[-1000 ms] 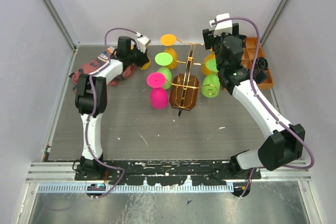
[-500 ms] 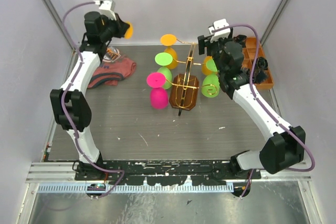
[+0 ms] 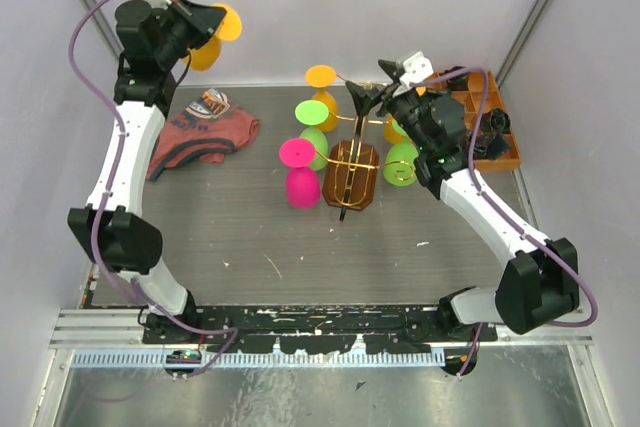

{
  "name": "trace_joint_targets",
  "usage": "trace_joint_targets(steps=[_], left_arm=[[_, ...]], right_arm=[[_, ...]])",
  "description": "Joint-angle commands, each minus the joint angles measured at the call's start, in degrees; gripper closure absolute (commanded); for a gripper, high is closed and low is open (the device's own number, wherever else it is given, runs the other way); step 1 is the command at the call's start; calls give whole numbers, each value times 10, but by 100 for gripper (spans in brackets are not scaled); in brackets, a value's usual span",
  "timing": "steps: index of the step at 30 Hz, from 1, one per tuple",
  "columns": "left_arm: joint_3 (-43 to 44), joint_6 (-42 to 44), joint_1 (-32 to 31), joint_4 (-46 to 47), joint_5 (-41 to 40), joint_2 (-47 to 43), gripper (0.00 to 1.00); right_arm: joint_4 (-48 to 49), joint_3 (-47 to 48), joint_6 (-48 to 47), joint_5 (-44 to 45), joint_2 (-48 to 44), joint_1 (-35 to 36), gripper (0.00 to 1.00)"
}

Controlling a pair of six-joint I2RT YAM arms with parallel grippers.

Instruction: Place the wine glass upside down on the wine glass rack

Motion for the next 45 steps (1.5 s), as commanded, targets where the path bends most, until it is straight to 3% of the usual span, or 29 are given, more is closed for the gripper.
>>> trace_joint_targets(steps=[1, 8, 13, 25, 45], left_arm=[[-82, -156, 9, 0, -46, -66, 100], [-195, -335, 10, 18, -78, -141, 100], [-238, -387, 9, -4, -117, -199, 100], [-238, -399, -52, -18, -158, -251, 100], [-225, -391, -213, -16, -197, -237, 100]], right_arm=[[182, -37, 50, -63, -12, -1, 16], [280, -14, 108, -134, 34, 8, 20], [313, 6, 127, -162, 61, 29, 21], [305, 46, 129, -174, 99, 100, 31], [294, 39, 138, -134, 95, 146, 34]])
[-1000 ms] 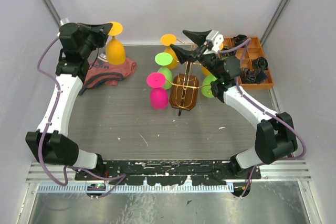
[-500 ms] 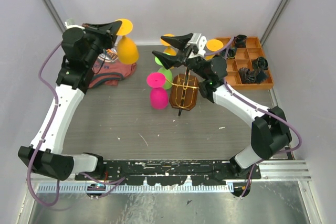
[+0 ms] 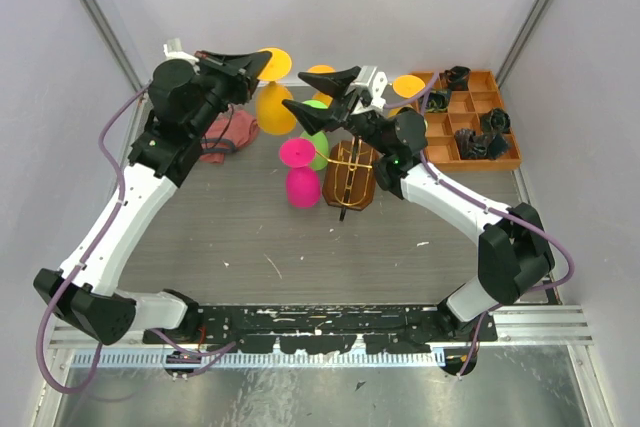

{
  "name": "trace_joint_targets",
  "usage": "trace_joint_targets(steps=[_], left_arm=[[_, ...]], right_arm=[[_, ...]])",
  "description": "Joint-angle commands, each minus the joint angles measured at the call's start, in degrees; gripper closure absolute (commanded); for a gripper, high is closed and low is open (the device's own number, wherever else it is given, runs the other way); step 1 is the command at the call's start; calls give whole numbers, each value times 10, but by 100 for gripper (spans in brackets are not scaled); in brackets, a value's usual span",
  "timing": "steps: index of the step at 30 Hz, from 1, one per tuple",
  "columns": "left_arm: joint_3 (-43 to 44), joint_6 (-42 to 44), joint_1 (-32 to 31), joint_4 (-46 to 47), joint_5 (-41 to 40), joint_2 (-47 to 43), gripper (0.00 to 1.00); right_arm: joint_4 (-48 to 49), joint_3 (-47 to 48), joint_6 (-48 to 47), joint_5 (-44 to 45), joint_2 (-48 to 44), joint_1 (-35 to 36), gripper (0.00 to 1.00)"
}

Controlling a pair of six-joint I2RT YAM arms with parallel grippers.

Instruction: Place the wine glass upside down on the wine glass rack

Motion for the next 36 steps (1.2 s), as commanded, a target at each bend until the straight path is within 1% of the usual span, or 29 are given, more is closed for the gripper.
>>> trace_joint_targets(steps=[1, 13, 19, 25, 36], left_arm=[[23, 9, -26, 10, -19, 3, 100], [32, 20, -70, 8, -33, 8, 100], [36, 19, -83, 10, -33, 10, 100], [40, 18, -88, 9, -33, 11, 100], [34, 13, -90, 12, -34, 1, 100]], right_arm=[[20, 2, 12, 20, -15, 5, 34], [12, -7, 13, 39, -11, 11, 37], [12, -6, 11, 44, -6, 12, 41], [1, -7, 8, 49, -5, 13, 49], [-31, 3, 1, 48, -2, 13, 74]])
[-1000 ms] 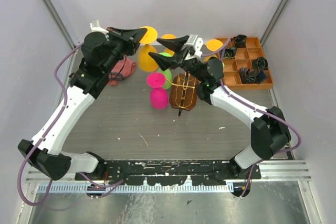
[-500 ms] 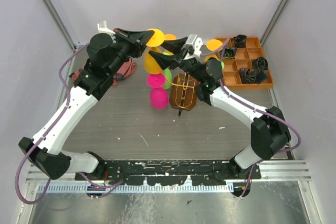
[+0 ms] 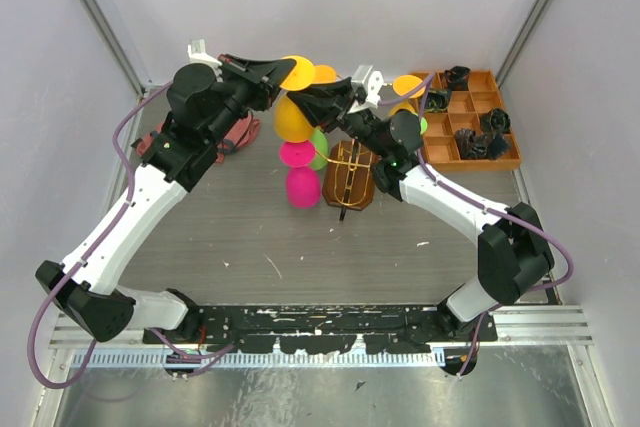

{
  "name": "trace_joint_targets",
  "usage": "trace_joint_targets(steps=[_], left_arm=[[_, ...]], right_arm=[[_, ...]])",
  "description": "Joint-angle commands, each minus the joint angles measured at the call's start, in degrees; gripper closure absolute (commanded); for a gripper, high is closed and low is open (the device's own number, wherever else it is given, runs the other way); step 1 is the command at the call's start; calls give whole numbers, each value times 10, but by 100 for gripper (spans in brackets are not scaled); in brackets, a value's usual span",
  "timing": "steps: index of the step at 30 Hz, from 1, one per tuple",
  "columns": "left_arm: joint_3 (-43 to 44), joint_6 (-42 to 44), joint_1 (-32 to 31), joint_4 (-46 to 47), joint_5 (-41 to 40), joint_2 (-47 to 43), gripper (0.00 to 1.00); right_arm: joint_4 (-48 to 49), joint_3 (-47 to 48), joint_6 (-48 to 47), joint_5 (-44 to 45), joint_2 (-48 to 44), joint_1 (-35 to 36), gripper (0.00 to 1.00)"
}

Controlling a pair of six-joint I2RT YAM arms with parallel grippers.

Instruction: Place the wine glass upside down on the wine glass rack

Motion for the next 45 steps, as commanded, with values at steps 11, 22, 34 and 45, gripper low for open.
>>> trace_joint_targets(steps=[11, 22, 34, 45], left_arm=[[5, -10, -2, 26, -2, -17, 94], [-2, -7, -2, 23, -20, -27, 63], [-7, 18, -3, 19, -42, -28, 38], [-9, 78, 47, 2, -63, -22, 30]], right_arm=[[-20, 17, -11, 24, -10, 3, 99], [-34, 21, -43, 71, -27, 3, 99], [-41, 47, -98, 134, -48, -4, 99], [-197, 8, -157, 178, -196, -6, 99]])
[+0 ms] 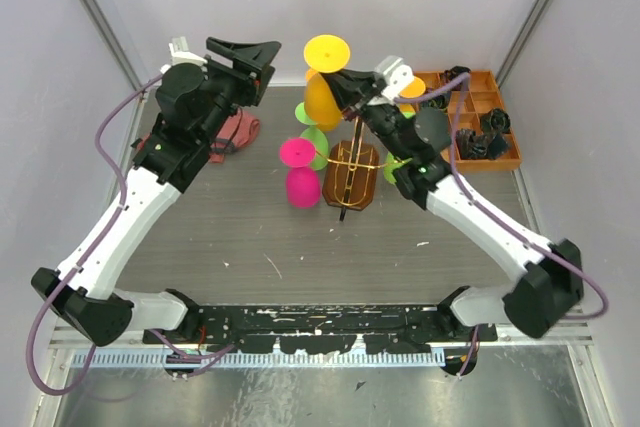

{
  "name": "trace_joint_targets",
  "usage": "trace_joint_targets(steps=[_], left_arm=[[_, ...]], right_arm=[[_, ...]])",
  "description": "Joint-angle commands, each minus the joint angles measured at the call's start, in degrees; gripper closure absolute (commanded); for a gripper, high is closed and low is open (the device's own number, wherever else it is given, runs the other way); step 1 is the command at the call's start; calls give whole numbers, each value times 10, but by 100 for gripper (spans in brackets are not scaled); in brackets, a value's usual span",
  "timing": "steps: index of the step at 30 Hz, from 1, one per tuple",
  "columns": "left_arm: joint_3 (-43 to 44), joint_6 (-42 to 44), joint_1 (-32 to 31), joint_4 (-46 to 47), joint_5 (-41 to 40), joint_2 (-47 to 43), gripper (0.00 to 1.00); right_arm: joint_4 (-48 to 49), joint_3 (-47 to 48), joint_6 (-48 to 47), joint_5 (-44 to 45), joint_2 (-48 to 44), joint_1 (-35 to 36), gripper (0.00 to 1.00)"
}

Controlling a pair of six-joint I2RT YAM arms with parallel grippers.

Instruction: Place the wine glass upside down on the wine glass rack

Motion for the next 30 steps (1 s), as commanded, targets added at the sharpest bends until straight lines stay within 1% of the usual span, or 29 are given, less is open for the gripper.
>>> trace_joint_targets(steps=[1, 6, 10, 15, 19, 24, 30], left_arm=[[-2, 46, 48, 1, -6, -3, 29], [17, 86, 100, -13, 3, 22, 28], [21, 93, 120, -6, 10, 39, 28], [51, 99, 121, -1, 24, 78, 28], [87, 97, 121, -2, 50, 115, 28], [106, 112, 121, -13, 41, 132, 28], [118, 139, 121, -24, 15, 130, 28]], right_arm=[[-71, -17, -44, 36, -129, -1, 99], [-234, -47, -37, 36, -233, -1, 99], [-316, -92, -9, 56, -324, -2, 99], [-349, -156, 19, 51, -412, -1, 99], [-396, -172, 40, 37, -438, -1, 99], [-363, -233, 76, 57, -484, -1, 99], [-365, -298, 97, 86, -535, -1, 99]])
